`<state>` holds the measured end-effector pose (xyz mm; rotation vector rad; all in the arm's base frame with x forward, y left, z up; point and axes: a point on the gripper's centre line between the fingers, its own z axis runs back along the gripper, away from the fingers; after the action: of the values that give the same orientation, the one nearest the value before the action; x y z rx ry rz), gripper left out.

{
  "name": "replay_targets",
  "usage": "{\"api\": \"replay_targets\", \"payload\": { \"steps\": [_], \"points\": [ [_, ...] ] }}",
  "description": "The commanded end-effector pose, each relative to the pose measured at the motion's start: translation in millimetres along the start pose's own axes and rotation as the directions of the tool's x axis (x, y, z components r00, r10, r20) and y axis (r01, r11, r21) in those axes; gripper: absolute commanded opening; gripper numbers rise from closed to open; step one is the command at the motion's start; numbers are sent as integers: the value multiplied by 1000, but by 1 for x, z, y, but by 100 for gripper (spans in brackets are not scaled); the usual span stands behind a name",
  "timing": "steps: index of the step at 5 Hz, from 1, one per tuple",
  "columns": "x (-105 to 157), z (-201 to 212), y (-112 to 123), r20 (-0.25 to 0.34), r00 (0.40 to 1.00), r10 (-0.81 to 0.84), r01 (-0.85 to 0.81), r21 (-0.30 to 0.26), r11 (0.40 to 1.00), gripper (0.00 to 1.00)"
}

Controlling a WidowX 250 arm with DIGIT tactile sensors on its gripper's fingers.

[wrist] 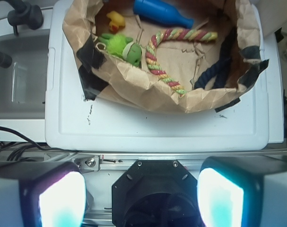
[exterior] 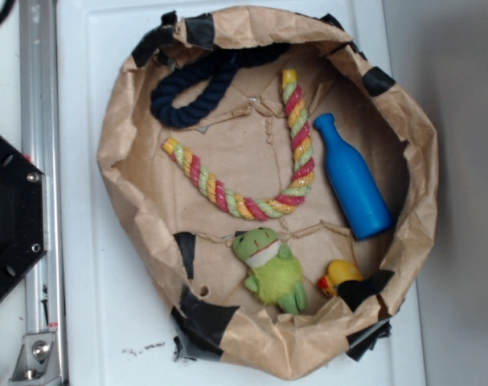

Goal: Grab the green animal.

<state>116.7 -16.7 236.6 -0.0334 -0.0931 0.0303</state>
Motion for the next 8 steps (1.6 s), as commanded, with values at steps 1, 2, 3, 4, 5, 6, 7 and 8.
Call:
{"api": "replay_targets", "payload": {
  "steps": [1,2,3,4,5,6,7,8],
  "points": [
    [0,0,0,0,1000,0,0,0,1000,100],
    [48,-36,30,191,975,-113,120,-25,992,100],
    [101,-62,33,222,941,-255,271,-45,962,100],
    [142,-86,36,215,909,-357,367,-4,930,100],
    [153,-129,30,146,880,-452,457,-1,890,100],
    [142,-171,4,98,773,-627,629,21,778,100],
    [126,-186,-26,137,647,-750,759,-31,650,100],
    [119,-208,-42,122,591,-798,806,-55,589,100]
  ]
}}
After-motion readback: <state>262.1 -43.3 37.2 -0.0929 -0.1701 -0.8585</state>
